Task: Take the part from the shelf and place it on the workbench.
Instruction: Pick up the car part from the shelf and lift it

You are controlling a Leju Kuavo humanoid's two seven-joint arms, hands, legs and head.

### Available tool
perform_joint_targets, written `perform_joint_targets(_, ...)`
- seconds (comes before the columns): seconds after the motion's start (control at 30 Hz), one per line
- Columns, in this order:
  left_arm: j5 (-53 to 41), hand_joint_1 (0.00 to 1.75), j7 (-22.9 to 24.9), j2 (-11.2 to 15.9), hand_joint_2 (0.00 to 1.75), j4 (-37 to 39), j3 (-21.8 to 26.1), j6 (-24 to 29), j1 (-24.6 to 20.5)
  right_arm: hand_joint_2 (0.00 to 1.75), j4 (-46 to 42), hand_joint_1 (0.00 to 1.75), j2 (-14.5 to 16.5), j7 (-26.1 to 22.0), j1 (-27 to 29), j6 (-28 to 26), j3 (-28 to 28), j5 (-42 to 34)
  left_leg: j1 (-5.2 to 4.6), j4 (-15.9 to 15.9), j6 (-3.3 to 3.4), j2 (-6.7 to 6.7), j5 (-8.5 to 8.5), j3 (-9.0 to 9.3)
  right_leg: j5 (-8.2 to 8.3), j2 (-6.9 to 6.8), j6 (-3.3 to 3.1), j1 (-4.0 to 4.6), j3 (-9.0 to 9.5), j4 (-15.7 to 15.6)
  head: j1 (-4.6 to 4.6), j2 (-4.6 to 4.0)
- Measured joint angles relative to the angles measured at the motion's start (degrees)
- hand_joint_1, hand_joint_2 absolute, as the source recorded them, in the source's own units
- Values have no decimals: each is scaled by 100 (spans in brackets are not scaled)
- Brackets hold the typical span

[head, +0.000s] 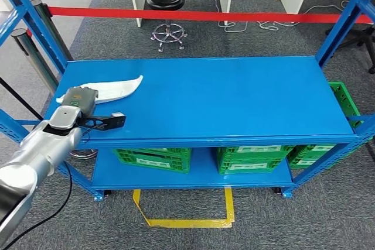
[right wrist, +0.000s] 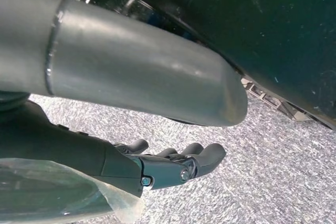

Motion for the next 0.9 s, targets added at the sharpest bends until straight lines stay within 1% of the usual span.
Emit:
perform_joint_targets(0.13, -89, 175, 26, 6, 0, 14, 1, 143, -1, 0, 0, 0, 0, 24, 4, -13, -16, 3, 0, 0, 0, 1, 0, 0, 0, 3, 0, 0, 0, 0, 0, 0)
perform_joint_targets(0.2, -252, 175, 18, 35, 87, 17, -5, 403, 27, 0, 0, 0, 0, 23, 4, -13, -34, 9, 1, 0, 0, 1, 0, 0, 0, 4, 0, 0, 1, 0, 1, 1)
perform_joint_targets(0.27, -285, 175, -88, 117, 175, 19, -2, 890, 128, 0, 0, 0, 0, -16, 5, -12, -47, 8, 2, -1, 0, 6, 0, 1, 0, 12, 0, -1, 0, 1, 0, 1)
perform_joint_targets(0.4, 216, 175, -626, 286, 175, 19, 232, 2132, 554, 0, 0, 0, 0, -142, 15, -30, -80, -24, 3, -1, -1, 14, 0, 2, -1, 19, -1, 0, -4, 1, -1, 1)
perform_joint_targets(0.5, 473, 175, -953, 341, 175, 14, 454, 2730, 865, 0, 0, 0, 0, -153, 14, -33, -101, -21, 3, -2, -1, 14, -1, 1, -2, 18, -2, 3, -5, 1, -1, 1)
perform_joint_targets(0.57, 753, 175, -1316, 340, 175, -48, 657, 3021, 1047, 0, 0, 0, 0, -96, 16, -34, -105, -10, 1, -1, -1, 15, -1, 1, -2, 18, -2, 2, -6, 0, 0, 0)
perform_joint_targets(0.67, 1403, 175, -2273, 189, 175, -423, 1246, 3204, 1399, 0, 2, 0, 0, 5, 21, -66, -122, -9, -3, -1, 0, 14, -1, 1, -2, 17, -2, 0, -6, -3, -1, 0)
perform_joint_targets(0.73, 2007, 175, -2963, -13, 175, -845, 1723, 3215, 1681, 0, 2, 0, 0, 21, 25, -121, -146, -28, -5, 0, 0, 12, -1, 1, -2, 12, -1, -2, -3, -6, -1, 0)
perform_joint_targets(0.77, 2317, 175, -3178, -118, 175, -1120, 1912, 3210, 1841, 0, 2, 0, 0, 21, 26, -147, -162, -37, -6, 0, 1, 12, -1, 1, -1, 11, -1, -3, -2, -7, 1, 1)
perform_joint_targets(0.83, 2906, 175, -3382, -314, 175, -1813, 2124, 3189, 2204, 0, 2, 0, 0, 12, 29, -192, -199, -44, -6, 0, 2, 15, -3, 1, 0, 19, 0, -4, 0, -9, 2, 0)
perform_joint_targets(0.9, 3355, 175, -3456, -457, 175, -2545, 2184, 3176, 2556, 0, 2, 0, 0, 1, 43, -220, -229, -44, -6, 0, 5, 22, -5, 0, 1, 28, 2, -5, 0, -12, 1, 0)
